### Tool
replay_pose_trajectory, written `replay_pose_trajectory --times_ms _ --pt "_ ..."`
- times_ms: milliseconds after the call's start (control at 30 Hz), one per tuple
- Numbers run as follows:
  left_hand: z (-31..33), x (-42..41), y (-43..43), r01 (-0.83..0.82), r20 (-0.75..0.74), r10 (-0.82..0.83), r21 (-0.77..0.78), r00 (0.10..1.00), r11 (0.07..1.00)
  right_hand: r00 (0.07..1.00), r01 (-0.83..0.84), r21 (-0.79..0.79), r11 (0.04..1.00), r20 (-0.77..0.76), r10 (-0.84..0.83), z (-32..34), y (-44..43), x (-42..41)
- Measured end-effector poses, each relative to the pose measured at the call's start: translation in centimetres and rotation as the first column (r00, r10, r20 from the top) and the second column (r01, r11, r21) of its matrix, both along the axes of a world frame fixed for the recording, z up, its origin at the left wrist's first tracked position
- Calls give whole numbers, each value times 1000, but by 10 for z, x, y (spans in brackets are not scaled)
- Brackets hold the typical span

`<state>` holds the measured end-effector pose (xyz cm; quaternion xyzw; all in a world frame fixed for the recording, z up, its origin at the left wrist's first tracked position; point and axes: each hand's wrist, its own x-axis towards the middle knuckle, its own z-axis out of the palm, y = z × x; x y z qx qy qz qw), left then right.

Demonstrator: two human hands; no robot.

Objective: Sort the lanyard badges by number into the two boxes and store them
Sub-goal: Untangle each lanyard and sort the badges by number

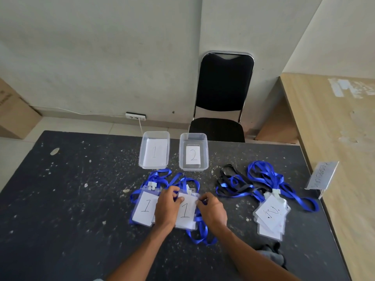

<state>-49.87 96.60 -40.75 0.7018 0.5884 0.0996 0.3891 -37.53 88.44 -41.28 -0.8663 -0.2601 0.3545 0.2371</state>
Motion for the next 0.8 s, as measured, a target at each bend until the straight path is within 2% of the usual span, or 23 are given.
replay_pose_trajectory --times_ms 100,300,467,567,667,800 --pt "6 0 5 -5 92 8 -34 996 999 999 27 65 998 -32 -24 5 5 1" --pt "30 -15 42 -49 241 58 -46 969 998 968 120 275 954 -247 -51 31 41 -1" --pt "51 -43 77 -108 261 98 26 960 994 939 97 326 940 -344 22 51 81 -19" --pt "54 -63 85 -133 225 121 40 967 990 920 62 282 957 -388 55 54 95 -36" --pt "41 -82 81 -134 155 131 5 979 991 896 0 141 990 -440 63 39 93 -56" --pt "20 -99 68 -190 97 194 -55 976 980 901 -62 64 996 -427 83 14 82 -73"
